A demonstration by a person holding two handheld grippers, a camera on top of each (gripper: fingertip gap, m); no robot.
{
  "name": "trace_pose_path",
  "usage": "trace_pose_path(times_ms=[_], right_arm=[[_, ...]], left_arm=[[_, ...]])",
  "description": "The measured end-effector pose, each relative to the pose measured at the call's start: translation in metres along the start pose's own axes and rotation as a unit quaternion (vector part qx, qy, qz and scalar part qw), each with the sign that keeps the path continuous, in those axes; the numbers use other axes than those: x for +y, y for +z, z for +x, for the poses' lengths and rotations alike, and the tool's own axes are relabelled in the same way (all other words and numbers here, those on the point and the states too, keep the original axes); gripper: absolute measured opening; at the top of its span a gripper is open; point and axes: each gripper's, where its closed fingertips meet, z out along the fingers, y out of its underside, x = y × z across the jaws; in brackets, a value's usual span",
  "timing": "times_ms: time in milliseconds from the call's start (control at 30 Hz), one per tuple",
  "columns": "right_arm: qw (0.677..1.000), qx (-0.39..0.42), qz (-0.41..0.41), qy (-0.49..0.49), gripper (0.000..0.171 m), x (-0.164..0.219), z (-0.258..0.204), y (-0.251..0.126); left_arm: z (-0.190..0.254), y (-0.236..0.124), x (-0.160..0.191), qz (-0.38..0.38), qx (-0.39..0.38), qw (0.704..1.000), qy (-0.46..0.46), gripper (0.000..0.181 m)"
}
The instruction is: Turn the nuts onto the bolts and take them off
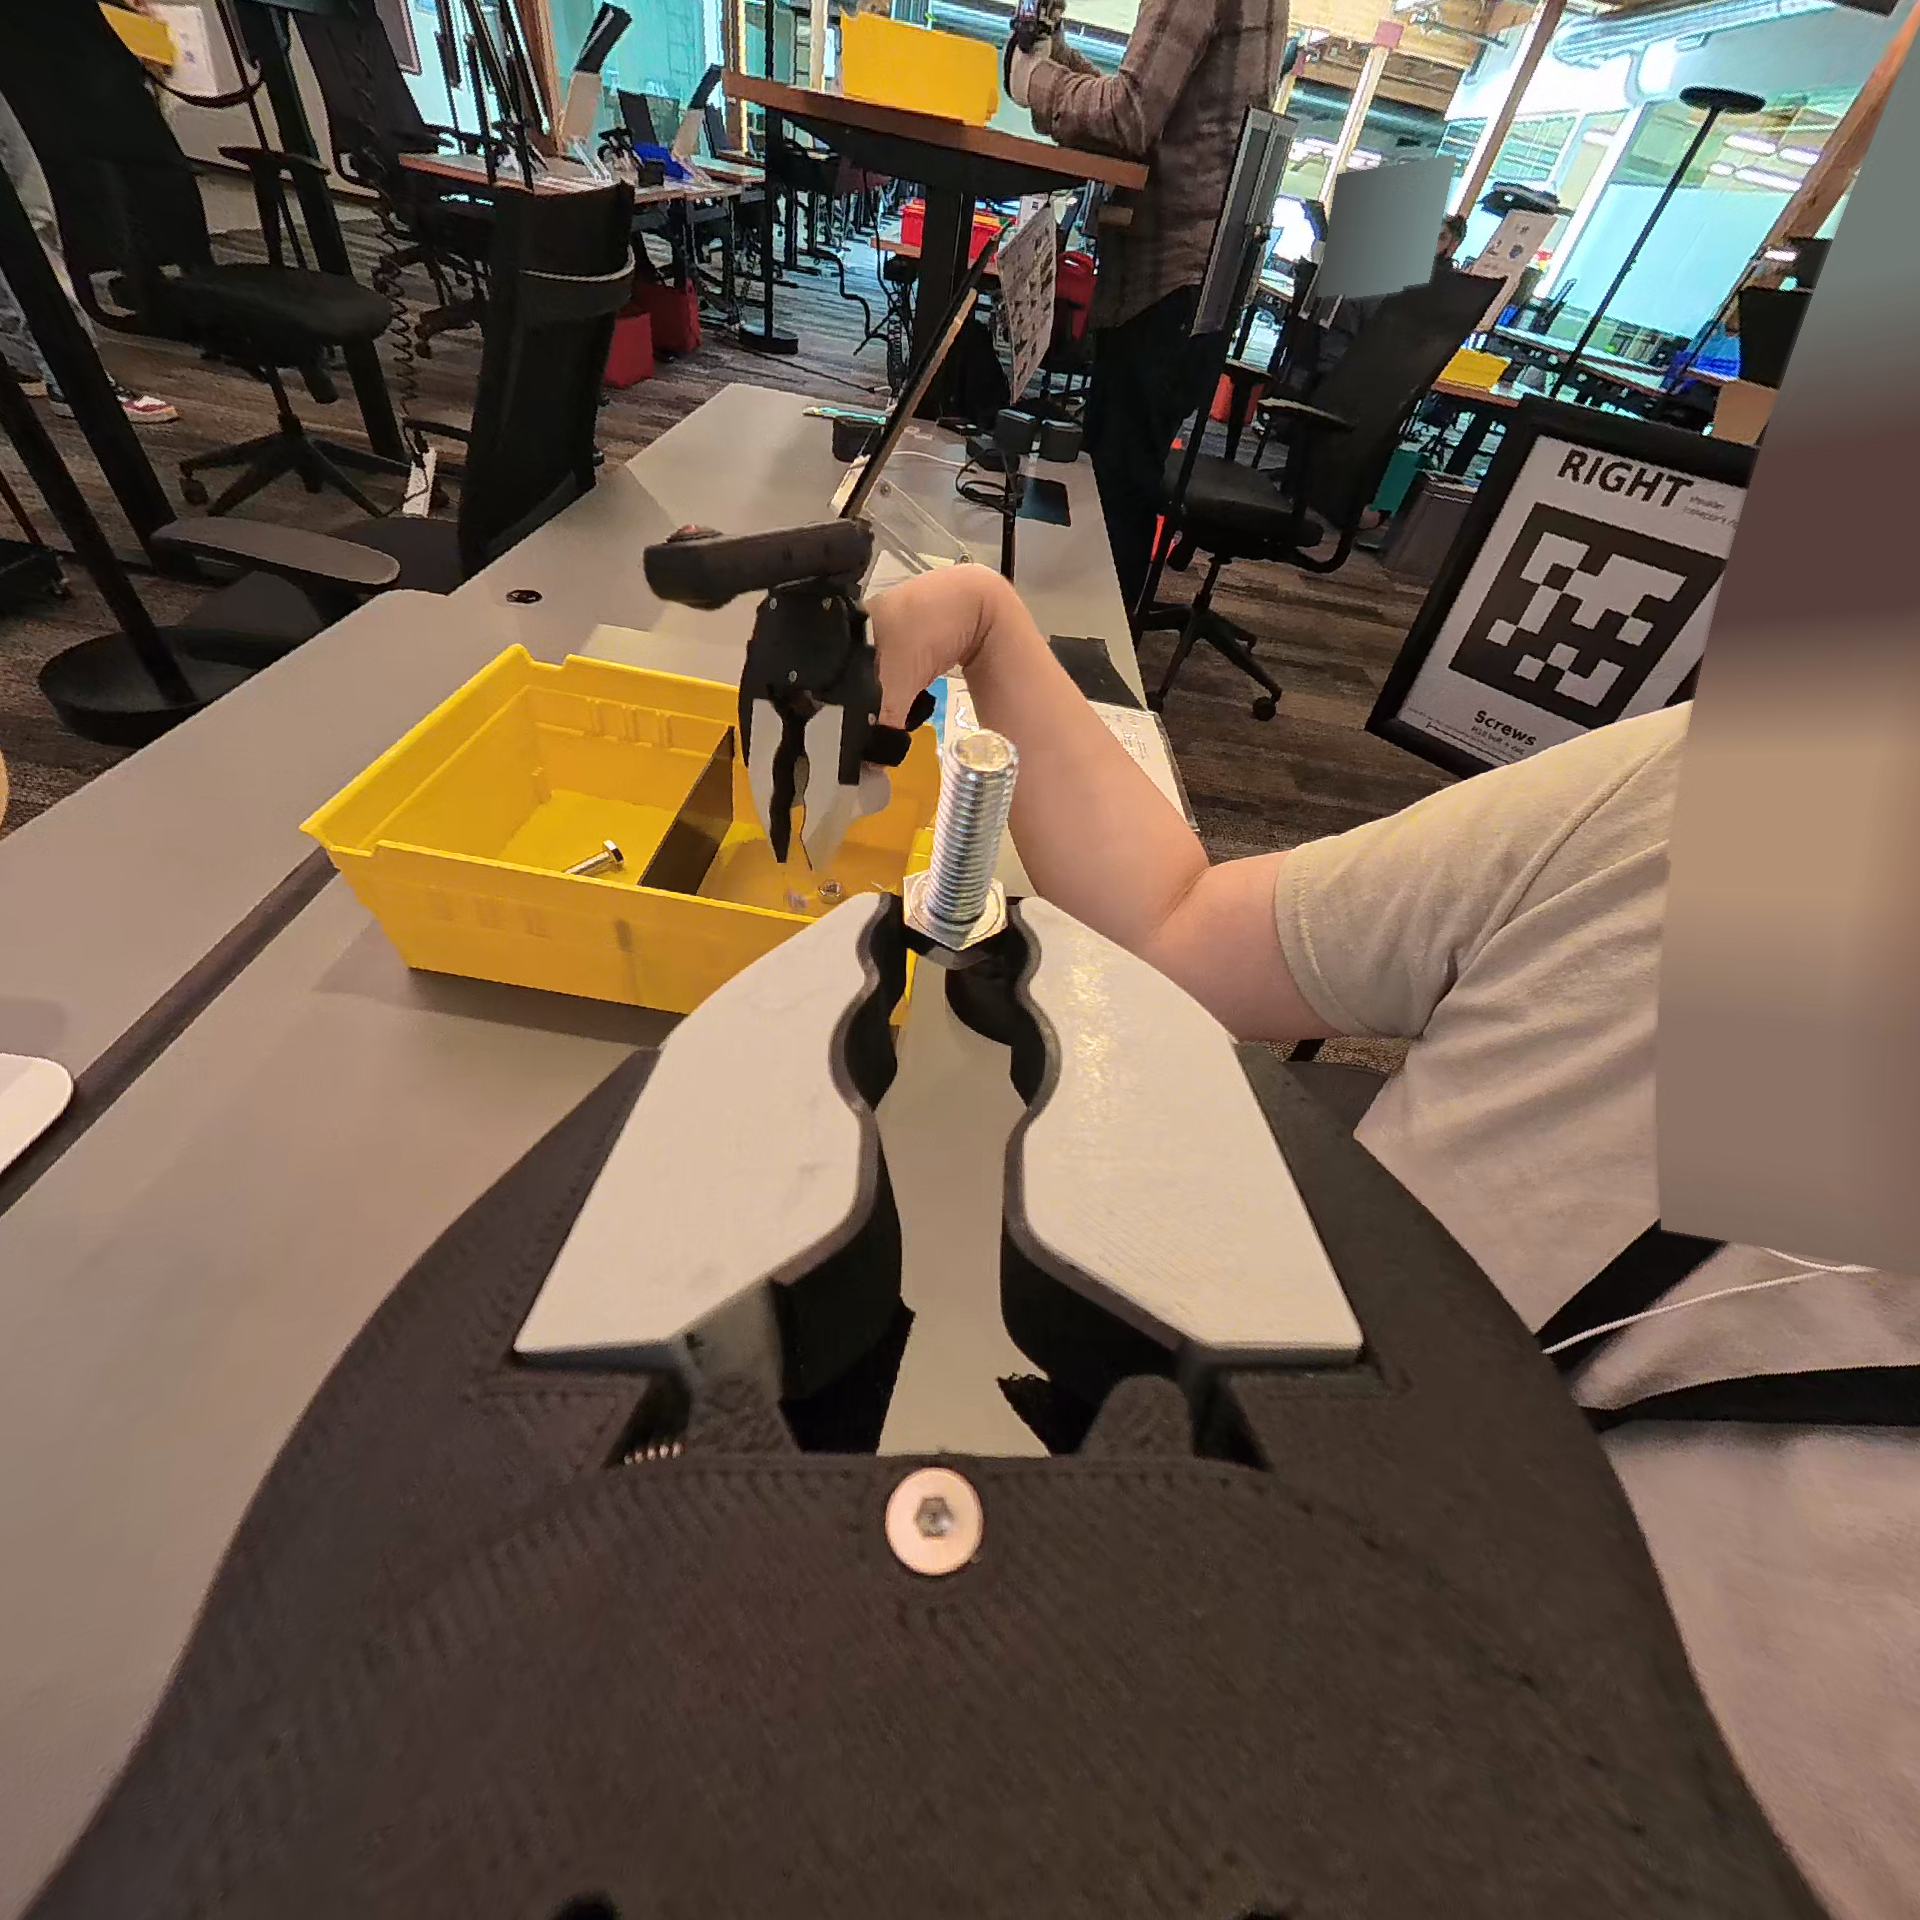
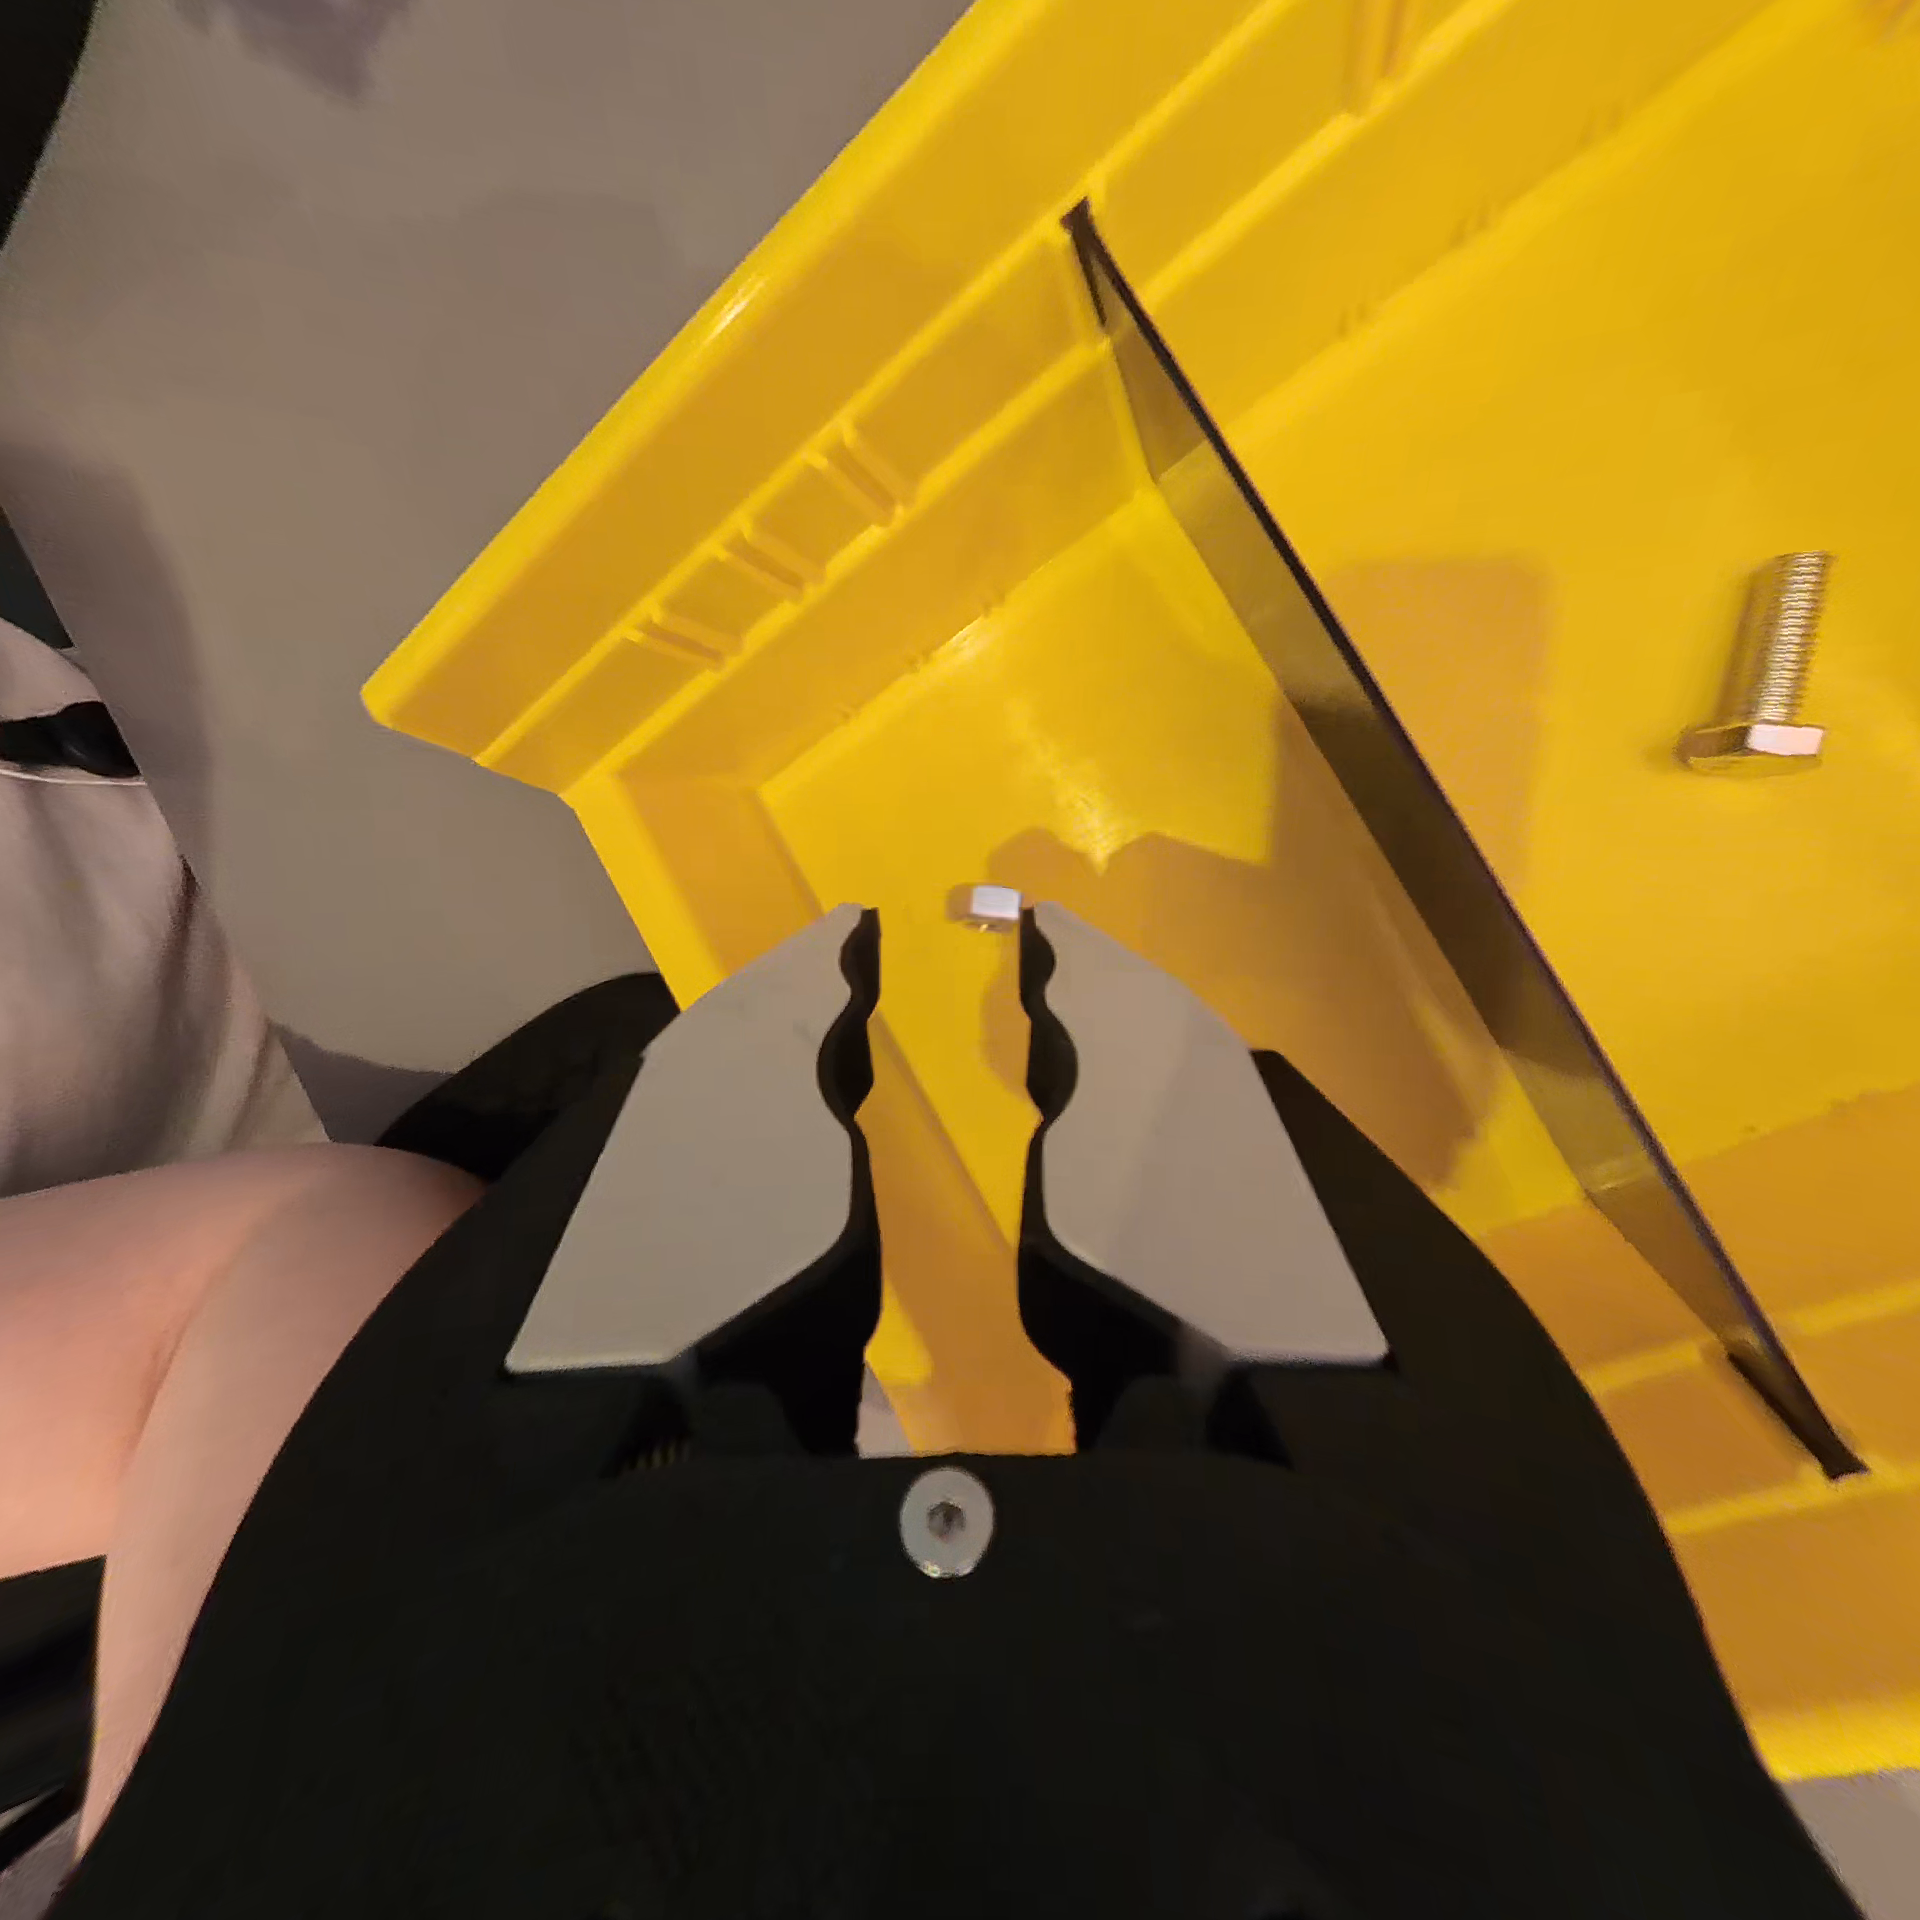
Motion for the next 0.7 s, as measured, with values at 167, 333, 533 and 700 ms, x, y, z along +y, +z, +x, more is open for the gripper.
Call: trace_pose_path(times_ms=[167, 333, 533, 700], right_arm=[[0.995, 0.040, 0.068, -0.055, 0.036, -0.021, -0.002, -0.022], [0.915, 0.084, 0.280, -0.279, 0.050, -0.131, -0.077, -0.073], [0.813, -0.149, 0.469, -0.311, 0.039, -0.223, -0.229, -0.097], [0.863, -0.181, 0.394, -0.259, 0.034, -0.243, -0.240, -0.042]], left_arm=[[-0.002, 0.001, 0.000, 0.001, -0.001, 1.000, -0.003, 0.018], [-0.016, 0.011, 0.008, -0.012, -0.030, 0.999, -0.017, 0.018], [-0.032, 0.021, 0.017, -0.022, -0.055, 0.998, -0.039, 0.018], [-0.034, 0.024, 0.019, -0.022, -0.054, 0.997, -0.042, 0.018]])
